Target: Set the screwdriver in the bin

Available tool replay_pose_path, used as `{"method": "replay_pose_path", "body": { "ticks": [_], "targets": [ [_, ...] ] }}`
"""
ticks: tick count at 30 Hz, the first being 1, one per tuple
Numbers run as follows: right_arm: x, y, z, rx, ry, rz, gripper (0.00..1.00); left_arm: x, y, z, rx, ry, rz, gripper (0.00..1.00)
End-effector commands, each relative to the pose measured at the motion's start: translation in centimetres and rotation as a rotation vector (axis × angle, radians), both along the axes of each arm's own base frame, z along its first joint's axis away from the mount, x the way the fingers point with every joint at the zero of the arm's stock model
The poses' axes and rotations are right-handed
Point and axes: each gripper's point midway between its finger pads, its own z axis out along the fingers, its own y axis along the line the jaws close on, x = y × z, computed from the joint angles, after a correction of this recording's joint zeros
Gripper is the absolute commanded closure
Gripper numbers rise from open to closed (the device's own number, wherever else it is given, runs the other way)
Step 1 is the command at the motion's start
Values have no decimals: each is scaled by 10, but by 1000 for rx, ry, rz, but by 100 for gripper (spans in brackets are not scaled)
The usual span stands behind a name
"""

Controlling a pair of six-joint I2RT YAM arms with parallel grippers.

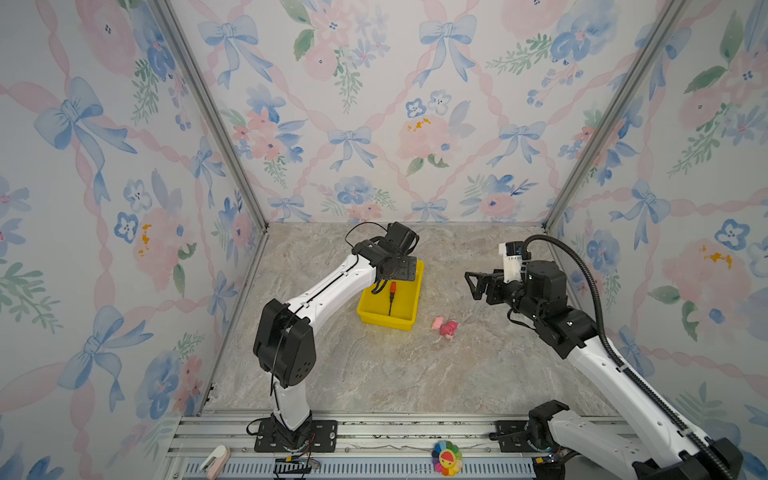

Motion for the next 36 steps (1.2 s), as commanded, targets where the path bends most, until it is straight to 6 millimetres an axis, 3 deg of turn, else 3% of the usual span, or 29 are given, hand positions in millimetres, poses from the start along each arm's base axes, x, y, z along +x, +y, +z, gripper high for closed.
{"method": "replay_pose_path", "body": {
  "ticks": [1,6,11,17,21,27,31,36],
  "targets": [
    [-9,-34,-23,0,66,-111,3,-4,24,10,69,-99,9,2],
    [-17,-71,-47,-28,144,-218,3,-23,47,16,58,-197,14,3],
    [-16,-82,-60,-79,174,-270,3,-44,75,11,83,-235,35,3],
    [-14,-112,-69,-114,105,-441,3,-65,114,9,96,-266,114,3],
    [-16,-119,-84,-146,38,-459,3,-79,144,7,60,-304,221,3],
    [-29,-143,-121,-333,129,-522,3,-95,202,-14,-27,-355,431,2],
    [-32,-154,-136,-401,128,-551,3,-100,220,-10,50,-507,414,3],
    [-28,-152,-158,-386,104,-513,3,-99,240,-2,113,-673,363,3]
  ]
}}
